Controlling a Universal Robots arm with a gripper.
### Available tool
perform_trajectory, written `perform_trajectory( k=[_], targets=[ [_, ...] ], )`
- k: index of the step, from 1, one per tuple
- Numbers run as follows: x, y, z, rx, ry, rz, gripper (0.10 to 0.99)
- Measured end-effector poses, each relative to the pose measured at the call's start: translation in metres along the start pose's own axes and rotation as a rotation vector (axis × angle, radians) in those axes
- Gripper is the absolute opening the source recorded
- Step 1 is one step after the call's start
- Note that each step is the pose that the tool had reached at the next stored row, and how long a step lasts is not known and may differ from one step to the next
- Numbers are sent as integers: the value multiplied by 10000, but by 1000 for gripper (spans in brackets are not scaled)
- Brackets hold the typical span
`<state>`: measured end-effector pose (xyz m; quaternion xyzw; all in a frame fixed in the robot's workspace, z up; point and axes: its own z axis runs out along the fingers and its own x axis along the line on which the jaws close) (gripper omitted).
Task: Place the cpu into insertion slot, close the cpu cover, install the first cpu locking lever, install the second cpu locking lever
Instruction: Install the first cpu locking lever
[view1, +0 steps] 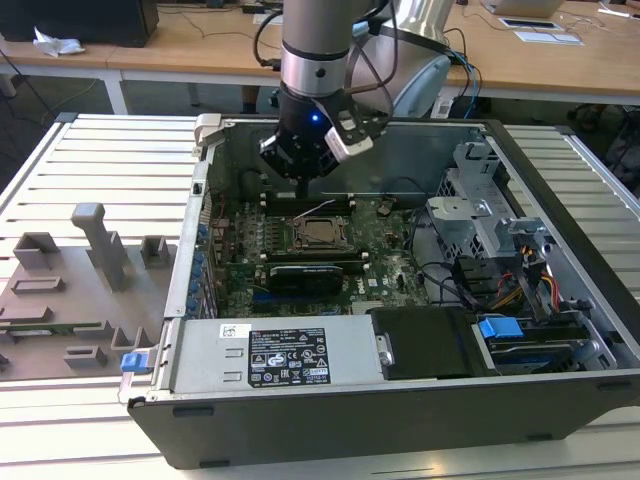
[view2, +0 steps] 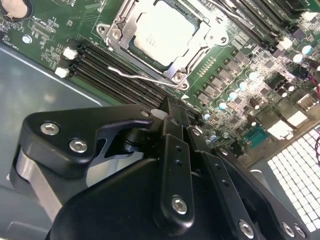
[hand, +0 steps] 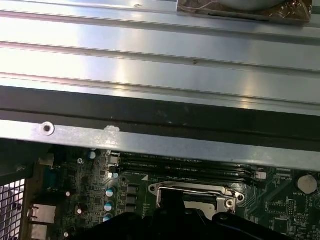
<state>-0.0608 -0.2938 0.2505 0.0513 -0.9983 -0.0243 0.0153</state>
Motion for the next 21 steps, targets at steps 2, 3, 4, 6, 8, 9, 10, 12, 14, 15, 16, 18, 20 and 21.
perform_trajectory(
  k=[2, 3, 4, 6, 8, 9, 10, 12, 14, 15, 16, 18, 20, 21],
  targets=[
    [0, -1, 18, -1, -2, 44, 106],
    [-1, -1, 23, -1, -4, 66, 106],
    [-1, -2, 37, -2, -5, 103, 106],
    [-2, -4, 77, -2, 2, 120, 106],
    [-4, -6, 129, -5, 6, 129, 106],
    [-4, -8, 154, -9, 6, 139, 106],
    [-5, -8, 166, -24, 4, 145, 106],
    [-5, -10, 172, -113, -3, 149, 106],
    [-5, -9, 176, -323, -24, 148, 106],
    [-8, -9, 189, -436, -36, 147, 106],
    [-15, -10, 199, -459, -38, 146, 106],
    [-33, -14, 220, -481, -32, 148, 106],
    [-67, -18, 241, -494, -21, 148, 106],
    [-89, -21, 251, -499, -11, 147, 106]
  ],
)
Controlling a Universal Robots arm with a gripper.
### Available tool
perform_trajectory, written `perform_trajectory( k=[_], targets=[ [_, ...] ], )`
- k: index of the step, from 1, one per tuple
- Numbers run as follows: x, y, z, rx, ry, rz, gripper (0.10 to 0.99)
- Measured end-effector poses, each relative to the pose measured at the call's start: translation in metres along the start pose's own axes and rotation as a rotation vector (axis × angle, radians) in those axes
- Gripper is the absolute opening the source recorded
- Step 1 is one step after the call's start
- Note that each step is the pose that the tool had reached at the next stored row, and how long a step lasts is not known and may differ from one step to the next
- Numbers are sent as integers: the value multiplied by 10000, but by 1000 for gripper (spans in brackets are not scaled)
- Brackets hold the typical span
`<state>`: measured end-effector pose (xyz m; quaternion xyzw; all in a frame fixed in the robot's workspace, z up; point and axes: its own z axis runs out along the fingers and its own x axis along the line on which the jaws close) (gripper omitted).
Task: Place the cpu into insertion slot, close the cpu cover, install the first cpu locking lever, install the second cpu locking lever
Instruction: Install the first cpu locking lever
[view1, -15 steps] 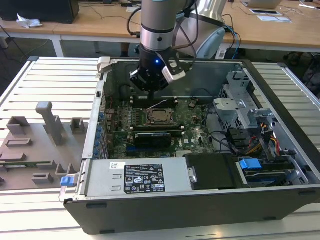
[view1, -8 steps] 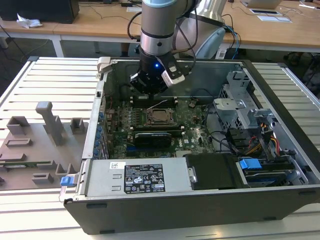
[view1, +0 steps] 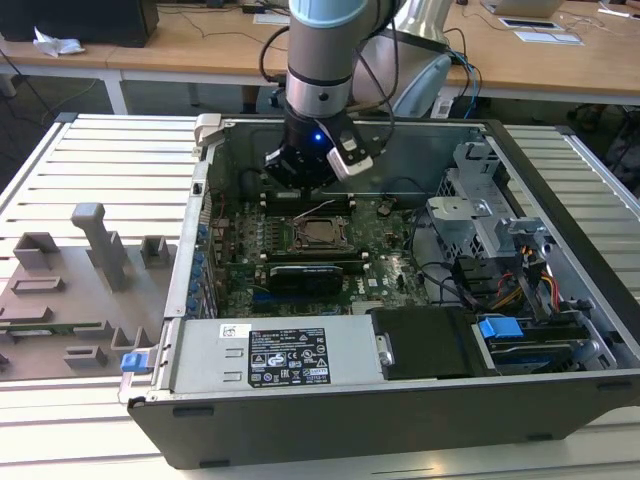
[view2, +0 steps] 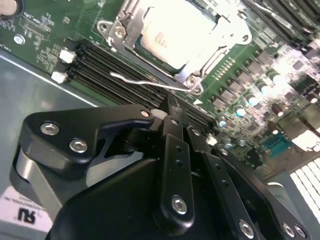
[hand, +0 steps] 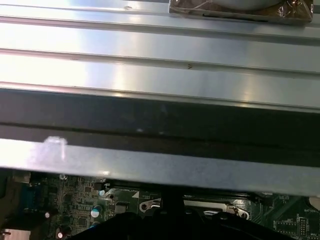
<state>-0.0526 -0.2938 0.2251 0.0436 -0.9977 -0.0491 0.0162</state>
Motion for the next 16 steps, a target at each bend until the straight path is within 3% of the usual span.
perform_trajectory(
  k=[12, 16],
  targets=[
    [-282, -35, 114, -88, 94, 19, 106],
    [-290, -42, 169, -94, 100, 104, 106]
  ],
)
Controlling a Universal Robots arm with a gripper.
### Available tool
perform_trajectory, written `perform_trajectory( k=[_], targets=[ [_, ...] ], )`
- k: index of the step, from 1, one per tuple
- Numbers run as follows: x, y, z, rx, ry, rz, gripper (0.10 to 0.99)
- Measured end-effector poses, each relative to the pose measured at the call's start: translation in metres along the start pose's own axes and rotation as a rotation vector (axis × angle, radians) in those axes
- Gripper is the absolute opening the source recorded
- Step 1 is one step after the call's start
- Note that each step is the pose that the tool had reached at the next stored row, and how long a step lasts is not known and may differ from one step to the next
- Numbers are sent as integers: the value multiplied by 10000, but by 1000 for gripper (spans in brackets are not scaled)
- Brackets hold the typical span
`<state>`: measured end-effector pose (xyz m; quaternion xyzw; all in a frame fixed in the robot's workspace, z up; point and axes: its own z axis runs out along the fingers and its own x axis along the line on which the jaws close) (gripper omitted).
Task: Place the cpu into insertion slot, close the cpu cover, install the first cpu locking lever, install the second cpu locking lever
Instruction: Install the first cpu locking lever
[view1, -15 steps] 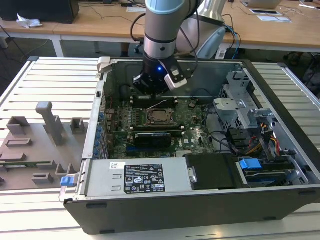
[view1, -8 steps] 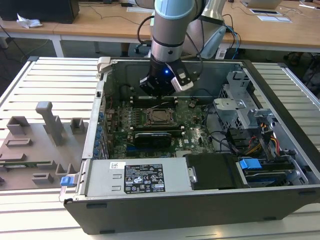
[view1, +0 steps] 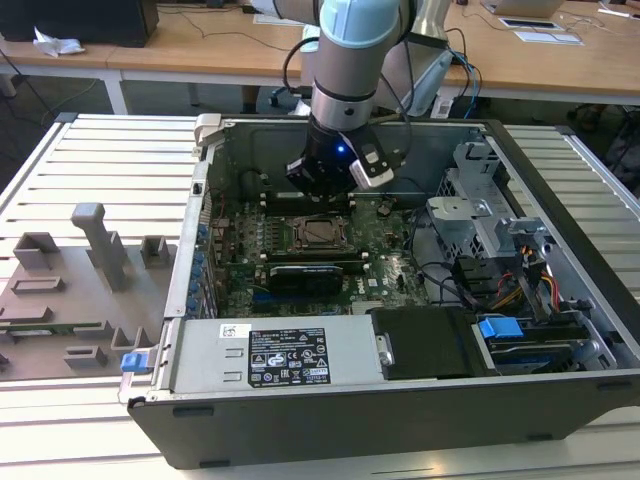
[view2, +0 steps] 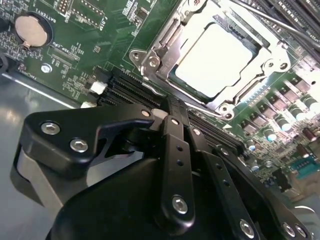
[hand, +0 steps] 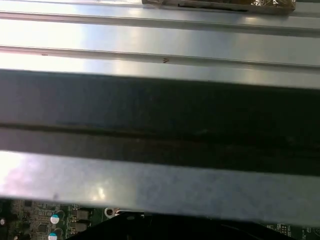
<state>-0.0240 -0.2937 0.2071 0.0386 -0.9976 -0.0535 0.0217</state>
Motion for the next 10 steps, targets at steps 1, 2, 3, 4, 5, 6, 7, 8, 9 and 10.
perform_trajectory(
  k=[1, 2, 3, 4, 5, 6, 7, 8, 9, 10],
  targets=[
    [-1, -4, 17, -1, -4, 42, 106],
    [-1, -9, 27, -1, -6, 69, 106],
    [-3, -14, 29, -1, -7, 80, 106],
    [-4, -19, 30, -3, -9, 87, 106],
    [-6, -26, 30, -6, -11, 90, 106],
    [-9, -34, 30, -5, -11, 93, 106],
    [-14, -38, 33, -5, -11, 96, 106],
    [-28, -41, 39, -6, -10, 98, 106],
    [-59, -44, 41, -1, -7, 98, 106],
    [-85, -44, 45, -2, -1, 98, 106]
  ],
)
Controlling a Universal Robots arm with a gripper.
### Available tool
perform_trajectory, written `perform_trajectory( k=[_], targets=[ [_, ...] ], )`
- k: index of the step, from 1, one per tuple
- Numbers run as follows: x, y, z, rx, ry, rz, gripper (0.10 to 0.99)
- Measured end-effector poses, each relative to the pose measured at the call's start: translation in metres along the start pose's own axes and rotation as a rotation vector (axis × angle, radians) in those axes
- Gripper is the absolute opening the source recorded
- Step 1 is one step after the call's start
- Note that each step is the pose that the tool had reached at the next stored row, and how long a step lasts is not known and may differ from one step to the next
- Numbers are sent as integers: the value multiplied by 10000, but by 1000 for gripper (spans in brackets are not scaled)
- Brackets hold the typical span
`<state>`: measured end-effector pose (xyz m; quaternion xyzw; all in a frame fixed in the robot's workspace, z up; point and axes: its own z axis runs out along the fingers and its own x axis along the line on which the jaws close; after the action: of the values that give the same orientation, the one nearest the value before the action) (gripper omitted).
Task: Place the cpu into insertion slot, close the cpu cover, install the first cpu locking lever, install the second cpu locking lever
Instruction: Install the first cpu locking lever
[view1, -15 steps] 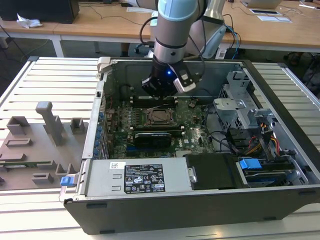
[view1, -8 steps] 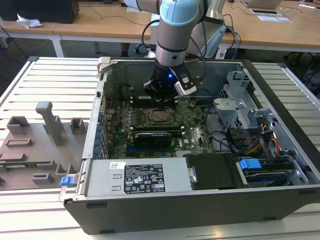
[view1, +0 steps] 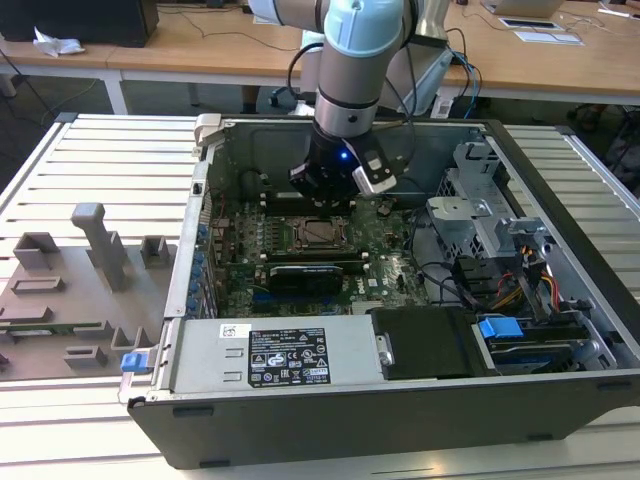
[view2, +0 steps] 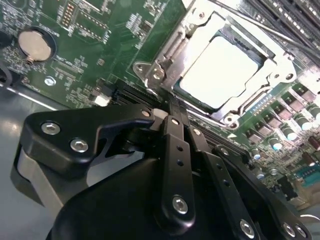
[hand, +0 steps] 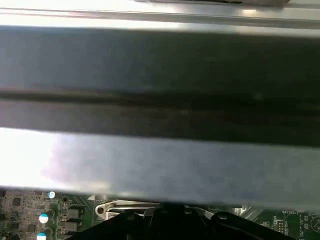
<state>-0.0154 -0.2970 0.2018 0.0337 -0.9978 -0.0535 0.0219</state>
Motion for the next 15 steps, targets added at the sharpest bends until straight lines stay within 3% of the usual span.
perform_trajectory(
  k=[3, 6, 9, 15],
  targets=[
    [-23, 9, -23, 17, 0, 1, 106],
    [-20, 13, -68, 99, 2, 6, 106],
    [-18, -6, -79, 335, 18, 15, 106],
    [-11, -105, -89, 652, 39, 32, 106]
  ],
)
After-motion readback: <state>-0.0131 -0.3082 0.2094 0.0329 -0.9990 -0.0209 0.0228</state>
